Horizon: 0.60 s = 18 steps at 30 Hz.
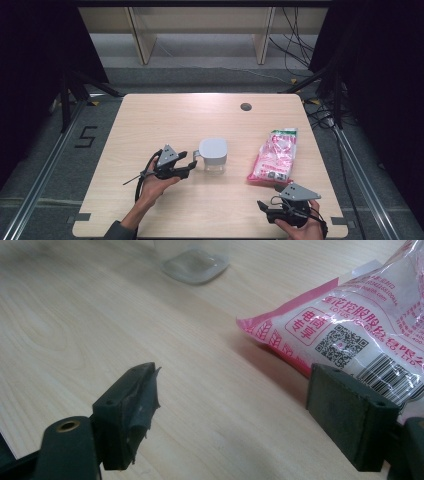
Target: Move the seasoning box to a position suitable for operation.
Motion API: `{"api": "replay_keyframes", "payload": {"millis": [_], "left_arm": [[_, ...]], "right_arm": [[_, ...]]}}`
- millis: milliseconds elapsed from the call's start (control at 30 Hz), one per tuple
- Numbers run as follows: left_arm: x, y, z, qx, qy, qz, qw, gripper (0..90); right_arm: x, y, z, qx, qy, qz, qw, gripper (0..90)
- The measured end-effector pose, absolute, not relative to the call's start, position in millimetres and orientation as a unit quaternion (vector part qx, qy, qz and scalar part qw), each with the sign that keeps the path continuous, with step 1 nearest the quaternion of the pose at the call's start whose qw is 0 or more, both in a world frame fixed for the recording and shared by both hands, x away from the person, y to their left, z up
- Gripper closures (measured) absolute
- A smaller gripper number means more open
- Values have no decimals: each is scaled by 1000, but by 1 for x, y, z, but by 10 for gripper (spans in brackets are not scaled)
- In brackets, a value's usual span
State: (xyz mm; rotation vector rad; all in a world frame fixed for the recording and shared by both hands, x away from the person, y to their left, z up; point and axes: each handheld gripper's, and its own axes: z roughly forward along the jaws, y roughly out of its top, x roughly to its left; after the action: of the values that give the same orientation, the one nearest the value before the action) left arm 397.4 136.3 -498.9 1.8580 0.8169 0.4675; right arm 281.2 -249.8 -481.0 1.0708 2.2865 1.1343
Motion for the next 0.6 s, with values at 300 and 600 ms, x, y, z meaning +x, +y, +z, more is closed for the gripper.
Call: {"api": "replay_keyframes", "payload": {"millis": [300,600], "left_arm": [[384,149,-476,765,338,194,512,388],[374,147,-457,756,323,209,530,529]], "right_arm": [[282,-250,-482,377,813,404,186,218],[281,-248,-481,383,810,406,179,217]]}}
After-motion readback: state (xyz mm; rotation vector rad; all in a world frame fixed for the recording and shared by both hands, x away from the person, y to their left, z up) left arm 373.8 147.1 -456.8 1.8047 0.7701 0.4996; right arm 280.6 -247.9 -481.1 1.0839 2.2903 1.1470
